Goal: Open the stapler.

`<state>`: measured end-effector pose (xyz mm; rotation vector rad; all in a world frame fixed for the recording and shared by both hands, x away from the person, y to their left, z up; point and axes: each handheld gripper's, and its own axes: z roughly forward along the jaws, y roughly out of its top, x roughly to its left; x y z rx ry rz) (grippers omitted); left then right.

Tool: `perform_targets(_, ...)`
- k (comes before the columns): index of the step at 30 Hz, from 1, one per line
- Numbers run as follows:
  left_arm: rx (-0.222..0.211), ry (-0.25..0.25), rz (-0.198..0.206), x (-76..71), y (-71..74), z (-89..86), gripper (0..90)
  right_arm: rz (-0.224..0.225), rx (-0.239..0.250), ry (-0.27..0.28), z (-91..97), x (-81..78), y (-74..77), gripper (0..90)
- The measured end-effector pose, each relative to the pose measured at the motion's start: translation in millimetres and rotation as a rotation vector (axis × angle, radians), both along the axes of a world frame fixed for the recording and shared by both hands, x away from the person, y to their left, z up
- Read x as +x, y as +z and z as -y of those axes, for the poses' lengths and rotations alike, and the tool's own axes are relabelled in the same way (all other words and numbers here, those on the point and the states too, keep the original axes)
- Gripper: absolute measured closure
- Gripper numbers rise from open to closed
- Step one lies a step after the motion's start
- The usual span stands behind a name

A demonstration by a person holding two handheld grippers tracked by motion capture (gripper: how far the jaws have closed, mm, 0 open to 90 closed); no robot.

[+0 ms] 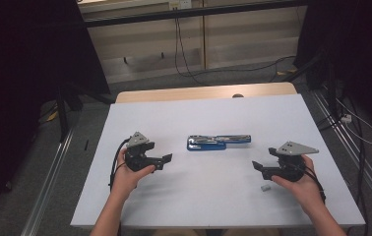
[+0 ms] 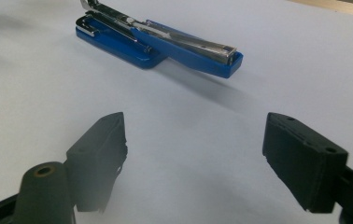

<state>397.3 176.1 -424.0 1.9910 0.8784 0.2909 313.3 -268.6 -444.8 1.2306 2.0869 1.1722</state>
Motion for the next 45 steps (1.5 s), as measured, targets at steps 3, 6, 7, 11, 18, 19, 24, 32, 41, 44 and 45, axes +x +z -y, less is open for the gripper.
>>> perform_targets(3,0.007,0.002,0.004,-2.3,-0.3,-3.2,11.6,-0.006,0.006,0.001,2.0,-1.3,-0.8,20.7)
perform_targets(6,0.01,0.004,0.014,-4.7,-1.2,-6.2,11.6,-0.014,0.013,0.006,3.7,-4.3,-1.5,20.7)
perform_targets(7,0.013,0.005,0.017,-5.4,-1.2,-7.4,11.5,-0.016,0.013,0.008,4.8,-5.4,-1.8,20.6)
perform_targets(11,0.017,0.008,0.025,-10.1,-0.7,-11.1,10.7,-0.028,0.023,0.005,8.3,-11.0,-1.8,19.9)
perform_targets(18,0.019,0.012,0.042,-15.2,-1.2,-16.8,10.1,-0.044,0.013,0.022,11.4,-20.0,-4.5,17.5)
perform_targets(19,0.016,0.013,0.043,-15.7,-1.5,-17.1,10.1,-0.047,0.006,0.027,11.5,-20.9,-5.2,17.3)
perform_targets(24,0.029,0.009,0.042,-18.0,-2.8,-18.3,10.0,-0.064,0.017,0.034,15.1,-23.9,-6.7,13.8)
perform_targets(32,0.022,0.009,0.048,-20.7,-3.4,-18.7,10.0,-0.083,0.002,0.052,21.7,-28.8,-6.4,8.9)
perform_targets(41,0.033,0.007,0.048,-21.6,-5.0,-18.6,9.9,-0.092,-0.005,0.075,24.8,-31.1,-7.7,6.9)
perform_targets(44,0.035,0.013,0.047,-20.9,-5.5,-19.5,9.9,-0.095,-0.023,0.091,22.5,-31.9,-8.4,8.0)
perform_targets(45,0.032,0.015,0.046,-20.8,-5.4,-20.1,9.9,-0.095,-0.025,0.099,21.9,-32.5,-8.7,8.6)
